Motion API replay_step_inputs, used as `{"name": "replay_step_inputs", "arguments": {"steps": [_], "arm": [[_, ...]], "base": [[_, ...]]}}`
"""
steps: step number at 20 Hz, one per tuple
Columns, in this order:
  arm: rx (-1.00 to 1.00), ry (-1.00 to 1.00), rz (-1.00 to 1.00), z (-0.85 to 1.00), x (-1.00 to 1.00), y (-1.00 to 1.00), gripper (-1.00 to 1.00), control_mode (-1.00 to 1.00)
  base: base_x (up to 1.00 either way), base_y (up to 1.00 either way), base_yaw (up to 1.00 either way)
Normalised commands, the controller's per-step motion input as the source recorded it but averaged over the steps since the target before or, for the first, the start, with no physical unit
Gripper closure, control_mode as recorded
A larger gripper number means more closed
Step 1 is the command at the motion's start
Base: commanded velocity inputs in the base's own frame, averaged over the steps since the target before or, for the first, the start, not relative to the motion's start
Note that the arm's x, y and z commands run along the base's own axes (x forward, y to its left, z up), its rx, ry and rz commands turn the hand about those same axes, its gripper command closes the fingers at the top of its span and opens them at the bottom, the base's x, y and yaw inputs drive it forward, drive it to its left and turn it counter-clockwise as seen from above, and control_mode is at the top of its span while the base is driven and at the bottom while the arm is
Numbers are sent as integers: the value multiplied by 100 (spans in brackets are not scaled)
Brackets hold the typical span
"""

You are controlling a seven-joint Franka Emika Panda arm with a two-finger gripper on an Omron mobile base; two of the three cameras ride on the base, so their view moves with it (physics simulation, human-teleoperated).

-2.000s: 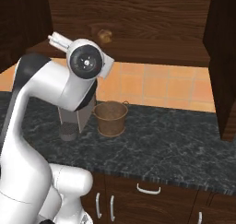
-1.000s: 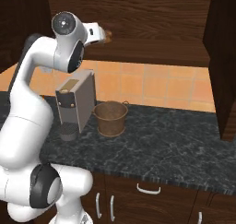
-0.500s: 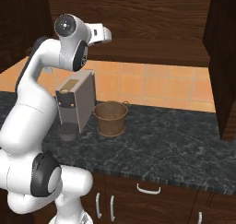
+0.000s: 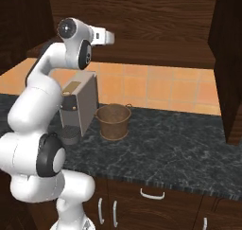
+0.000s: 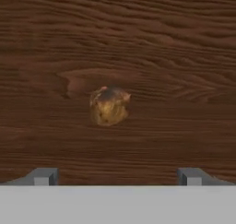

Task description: Open the cabinet, pick up the bread from the cabinet and place it in the basket. Then move the basket to the dining counter.

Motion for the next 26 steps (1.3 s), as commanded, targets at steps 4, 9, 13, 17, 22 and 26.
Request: {"name": "replay_step_inputs", "arguments": {"steps": [4, 9, 13, 17, 22, 26], "arm": [[1, 6, 0, 2, 55, 0, -100, -100], [1, 15, 0, -1, 57, 0, -100, -100], [5, 6, 0, 0, 54, 1, -100, -100], [6, 1, 0, -9, 40, 9, -100, -100], [7, 0, 0, -19, 59, 0, -100, -100], [3, 0, 0, -10, 49, 0, -100, -100]], "base": [[0, 0, 0], [0, 0, 0], [0, 0, 0], [0, 0, 0], [0, 0, 0], [0, 0, 0]]}}
